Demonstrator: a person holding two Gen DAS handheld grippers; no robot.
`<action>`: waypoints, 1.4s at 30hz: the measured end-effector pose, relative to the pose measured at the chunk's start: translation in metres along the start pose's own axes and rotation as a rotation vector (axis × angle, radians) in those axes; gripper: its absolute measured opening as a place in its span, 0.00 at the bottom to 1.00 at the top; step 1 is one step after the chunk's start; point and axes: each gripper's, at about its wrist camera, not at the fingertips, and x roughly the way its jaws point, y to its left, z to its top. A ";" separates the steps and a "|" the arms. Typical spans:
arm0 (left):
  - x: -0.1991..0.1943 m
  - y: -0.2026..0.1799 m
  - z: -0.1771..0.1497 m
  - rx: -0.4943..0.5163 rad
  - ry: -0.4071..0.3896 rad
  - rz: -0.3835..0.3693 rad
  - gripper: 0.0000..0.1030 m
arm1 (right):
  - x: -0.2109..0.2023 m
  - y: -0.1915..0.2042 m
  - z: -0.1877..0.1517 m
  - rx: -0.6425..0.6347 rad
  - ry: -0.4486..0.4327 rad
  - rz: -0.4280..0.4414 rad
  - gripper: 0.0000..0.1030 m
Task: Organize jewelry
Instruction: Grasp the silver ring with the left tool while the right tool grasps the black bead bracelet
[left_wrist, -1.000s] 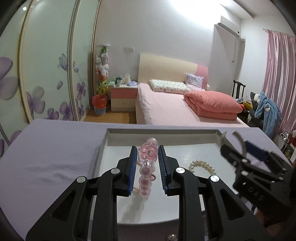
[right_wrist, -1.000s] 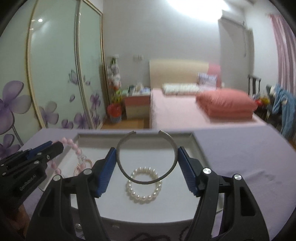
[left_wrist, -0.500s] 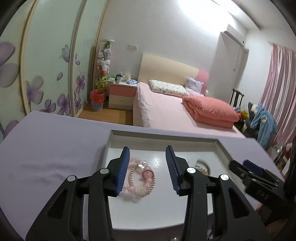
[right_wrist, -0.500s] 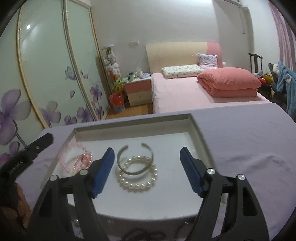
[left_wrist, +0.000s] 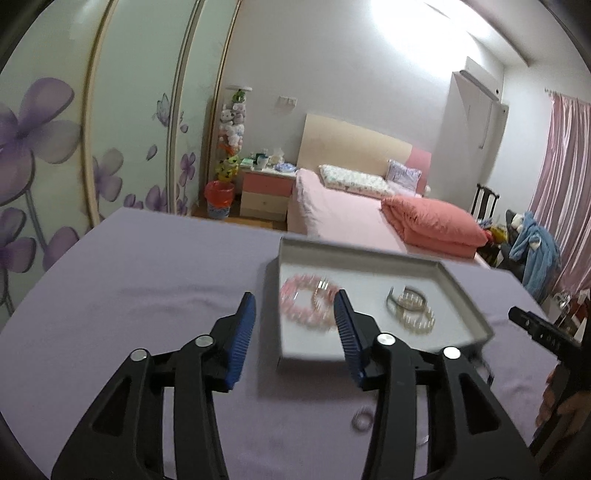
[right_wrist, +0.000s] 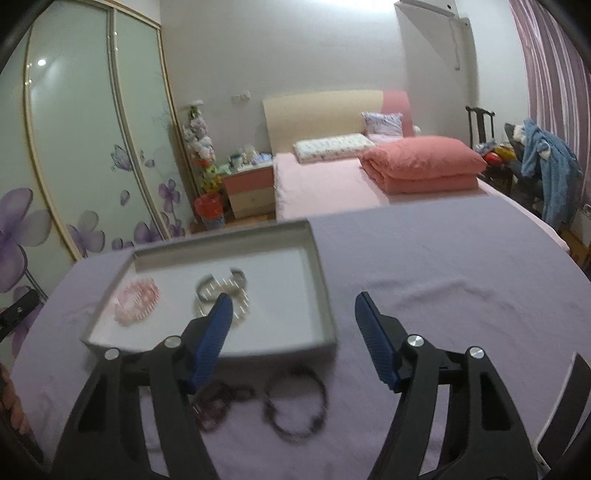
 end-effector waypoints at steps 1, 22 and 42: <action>-0.002 0.001 -0.007 0.012 0.013 0.012 0.46 | 0.002 -0.002 -0.006 -0.002 0.025 -0.003 0.58; 0.023 -0.055 -0.066 0.240 0.258 -0.097 0.52 | 0.036 0.004 -0.056 -0.102 0.258 -0.067 0.11; 0.062 -0.075 -0.077 0.282 0.362 -0.009 0.22 | 0.034 -0.002 -0.055 -0.086 0.259 -0.050 0.11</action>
